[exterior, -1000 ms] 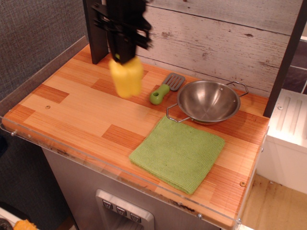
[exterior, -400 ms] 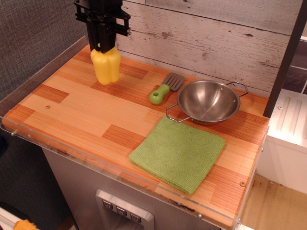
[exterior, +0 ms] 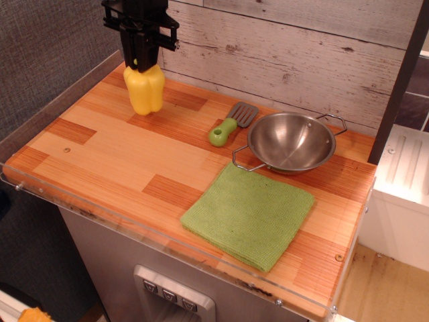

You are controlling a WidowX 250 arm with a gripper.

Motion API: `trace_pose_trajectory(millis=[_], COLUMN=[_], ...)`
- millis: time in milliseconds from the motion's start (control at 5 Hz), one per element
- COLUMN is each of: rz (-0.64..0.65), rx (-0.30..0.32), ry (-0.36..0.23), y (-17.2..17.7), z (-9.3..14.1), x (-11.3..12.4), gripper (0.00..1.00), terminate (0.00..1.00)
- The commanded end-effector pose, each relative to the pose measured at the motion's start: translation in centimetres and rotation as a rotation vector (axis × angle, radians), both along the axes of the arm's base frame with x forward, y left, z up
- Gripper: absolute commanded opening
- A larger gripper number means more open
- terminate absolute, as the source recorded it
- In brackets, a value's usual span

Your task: Move the yellow pepper in to the empty back corner near the green spatula.

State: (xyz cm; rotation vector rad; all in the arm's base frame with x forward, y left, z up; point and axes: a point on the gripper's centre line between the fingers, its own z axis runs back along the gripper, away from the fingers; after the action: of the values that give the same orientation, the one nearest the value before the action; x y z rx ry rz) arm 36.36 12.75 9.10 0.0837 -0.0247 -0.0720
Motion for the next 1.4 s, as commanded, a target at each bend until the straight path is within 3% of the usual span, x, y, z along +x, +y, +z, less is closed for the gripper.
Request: trace_pose_trajectory(millis=[0, 800, 1000, 1200], rz=[0.045, 0.043, 0.036, 0.032], rx=[0.004, -0.014, -0.018, -0.020], ry=[-0.036, -0.026, -0.017, -0.013], y=[1.4, 1.3, 1.2, 1.2], z=[0.6, -0.4, -0.6, -0.6], x=[-0.5, -0.9, -0.9, -0.9], gripper=[0.00, 0.00, 1.00, 1.00], terminate=[0.00, 0.00, 0.00, 0.00])
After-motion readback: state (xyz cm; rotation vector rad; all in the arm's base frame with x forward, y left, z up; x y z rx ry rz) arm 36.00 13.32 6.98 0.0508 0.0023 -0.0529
